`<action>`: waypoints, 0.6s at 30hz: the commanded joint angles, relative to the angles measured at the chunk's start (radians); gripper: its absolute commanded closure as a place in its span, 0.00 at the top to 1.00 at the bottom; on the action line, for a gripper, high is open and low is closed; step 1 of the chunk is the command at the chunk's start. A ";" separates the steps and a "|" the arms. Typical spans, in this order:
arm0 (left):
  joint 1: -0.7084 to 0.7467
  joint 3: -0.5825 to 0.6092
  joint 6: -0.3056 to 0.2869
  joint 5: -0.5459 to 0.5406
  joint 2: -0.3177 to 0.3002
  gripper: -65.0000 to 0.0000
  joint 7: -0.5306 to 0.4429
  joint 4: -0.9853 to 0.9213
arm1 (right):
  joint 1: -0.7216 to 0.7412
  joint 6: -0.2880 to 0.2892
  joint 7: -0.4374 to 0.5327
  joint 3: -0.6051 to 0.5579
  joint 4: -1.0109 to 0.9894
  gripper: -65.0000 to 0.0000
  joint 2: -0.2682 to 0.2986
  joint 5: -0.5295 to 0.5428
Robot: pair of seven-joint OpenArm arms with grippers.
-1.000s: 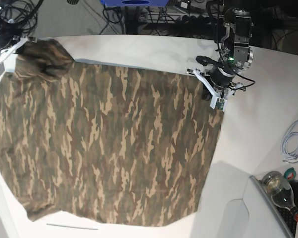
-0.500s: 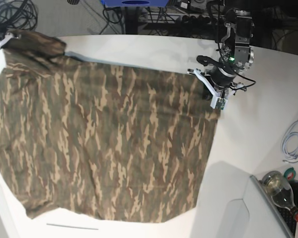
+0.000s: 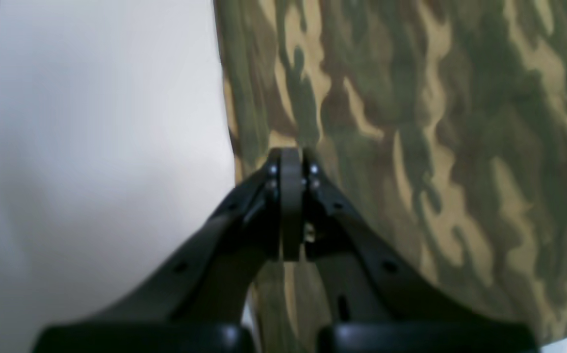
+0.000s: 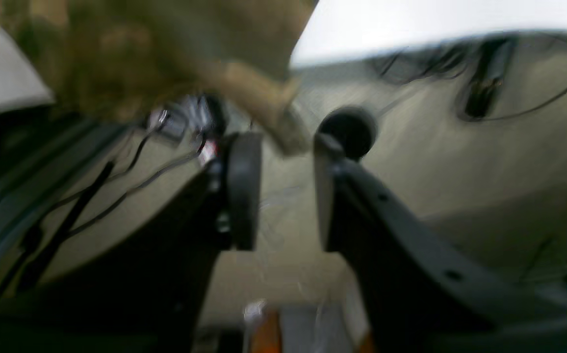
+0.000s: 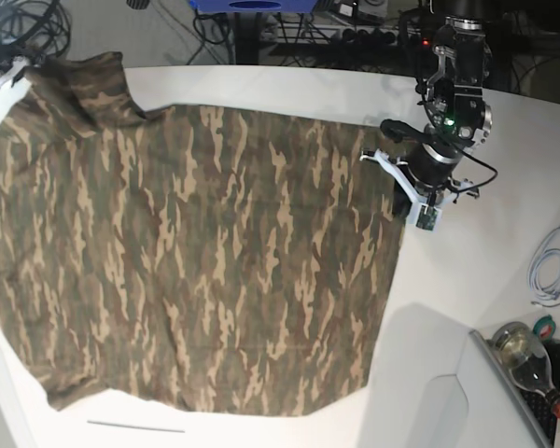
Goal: Layout the t-shirt on the table in an organized manner, then fold the t-shirt properly
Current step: 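Pull the shirt corner outward with the right gripper to smooth it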
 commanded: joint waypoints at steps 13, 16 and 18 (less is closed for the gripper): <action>-0.174 0.007 0.003 -0.003 0.046 0.00 -0.026 -0.258 | 0.336 -0.003 0.432 -0.143 -0.540 0.00 0.169 -0.158; -0.189 0.007 0.003 -0.003 0.046 0.00 -0.028 -0.307 | 0.413 -0.003 0.524 -0.141 -0.708 0.01 0.178 -0.248; -0.203 0.007 0.003 -0.003 0.045 0.00 -0.028 -0.327 | 0.449 -0.003 0.593 -0.146 -0.783 0.01 0.178 -0.290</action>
